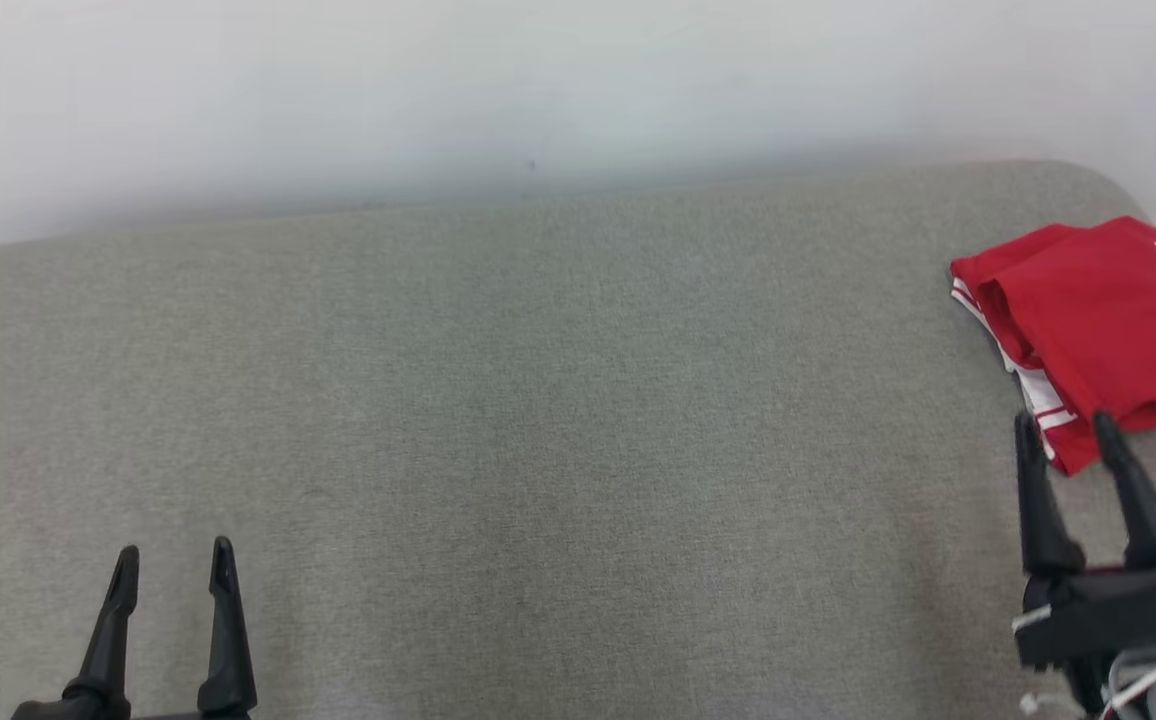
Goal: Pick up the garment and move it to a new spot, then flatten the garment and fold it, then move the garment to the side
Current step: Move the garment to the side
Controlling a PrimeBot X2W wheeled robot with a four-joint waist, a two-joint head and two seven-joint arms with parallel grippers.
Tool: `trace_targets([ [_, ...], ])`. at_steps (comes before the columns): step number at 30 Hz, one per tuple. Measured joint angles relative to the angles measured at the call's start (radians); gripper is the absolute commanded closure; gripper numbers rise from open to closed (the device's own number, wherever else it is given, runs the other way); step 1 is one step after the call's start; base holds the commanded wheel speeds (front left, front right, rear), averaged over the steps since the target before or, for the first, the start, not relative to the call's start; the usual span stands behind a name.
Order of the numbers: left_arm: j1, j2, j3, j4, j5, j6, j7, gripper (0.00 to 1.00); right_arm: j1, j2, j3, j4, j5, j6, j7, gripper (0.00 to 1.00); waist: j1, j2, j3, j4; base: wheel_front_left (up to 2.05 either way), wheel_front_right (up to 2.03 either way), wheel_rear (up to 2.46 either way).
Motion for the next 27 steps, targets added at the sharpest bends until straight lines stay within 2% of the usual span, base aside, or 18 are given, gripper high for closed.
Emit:
trace_targets([
  [8,0.021,-0.003,0.012,0.029,-0.003,-0.007,0.000,0.00,0.139,0.075,-0.011,-0.073,-0.021,0.000,0.000,0.00,0.0000,0.0000,-0.040,0.013,0.00,0.00,0.00],
  [15,0.022,-0.003,0.010,0.056,-0.005,-0.008,0.000,0.00,0.172,0.130,0.023,-0.089,-0.054,0.000,0.000,0.00,0.0002,0.0000,-0.053,0.009,0.00,0.00,0.00],
  [27,0.016,-0.004,-0.003,0.108,0.007,-0.015,0.000,0.00,0.173,0.166,0.059,-0.047,-0.078,0.000,0.000,0.00,0.0002,0.0002,-0.080,0.021,0.00,0.00,0.00],
])
